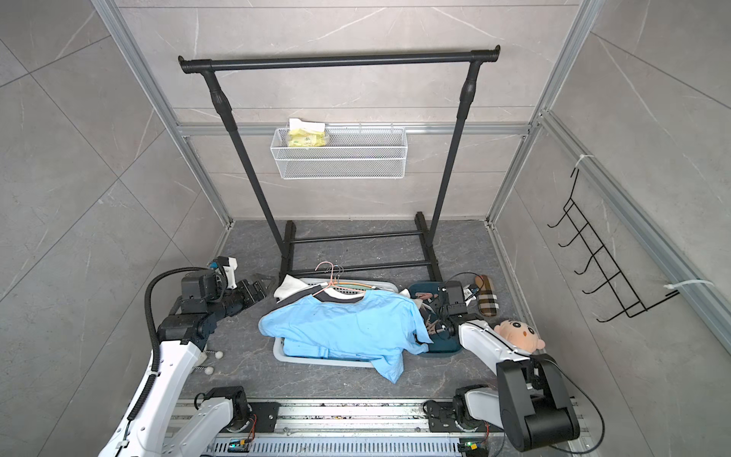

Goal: Use clothespins to secure the t-shirt on both sides of the hanger
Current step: Pick up the clothespin from the storage box.

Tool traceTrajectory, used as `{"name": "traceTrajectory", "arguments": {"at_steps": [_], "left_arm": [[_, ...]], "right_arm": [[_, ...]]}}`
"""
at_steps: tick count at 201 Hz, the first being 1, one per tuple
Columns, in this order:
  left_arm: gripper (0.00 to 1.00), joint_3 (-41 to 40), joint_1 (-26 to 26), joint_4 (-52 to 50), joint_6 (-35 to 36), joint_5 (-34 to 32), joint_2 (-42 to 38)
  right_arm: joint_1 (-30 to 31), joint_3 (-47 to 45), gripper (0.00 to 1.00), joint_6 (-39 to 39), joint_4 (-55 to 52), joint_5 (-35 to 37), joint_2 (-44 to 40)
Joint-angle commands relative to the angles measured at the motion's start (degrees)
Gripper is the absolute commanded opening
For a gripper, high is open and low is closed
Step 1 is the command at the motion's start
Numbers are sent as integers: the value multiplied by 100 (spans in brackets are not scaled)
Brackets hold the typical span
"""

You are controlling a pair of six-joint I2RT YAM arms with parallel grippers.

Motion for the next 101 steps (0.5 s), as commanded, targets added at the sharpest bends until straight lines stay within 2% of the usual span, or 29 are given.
{"name": "traceTrajectory", "arguments": {"at_steps": [1,46,88,101], "left_arm": [[95,4,6,136,58,83,-73],[95,-38,6,181,74,87,-81],[95,-58,6,225,60,102,-81],[95,-63,7,234,62,101,-76]], "right_arm": [[21,40,47,43,546,281,274],[24,96,45,118,721,499,641],[-33,78,37,115,641,796,674],[-100,86,31,74,619,792,662]]}}
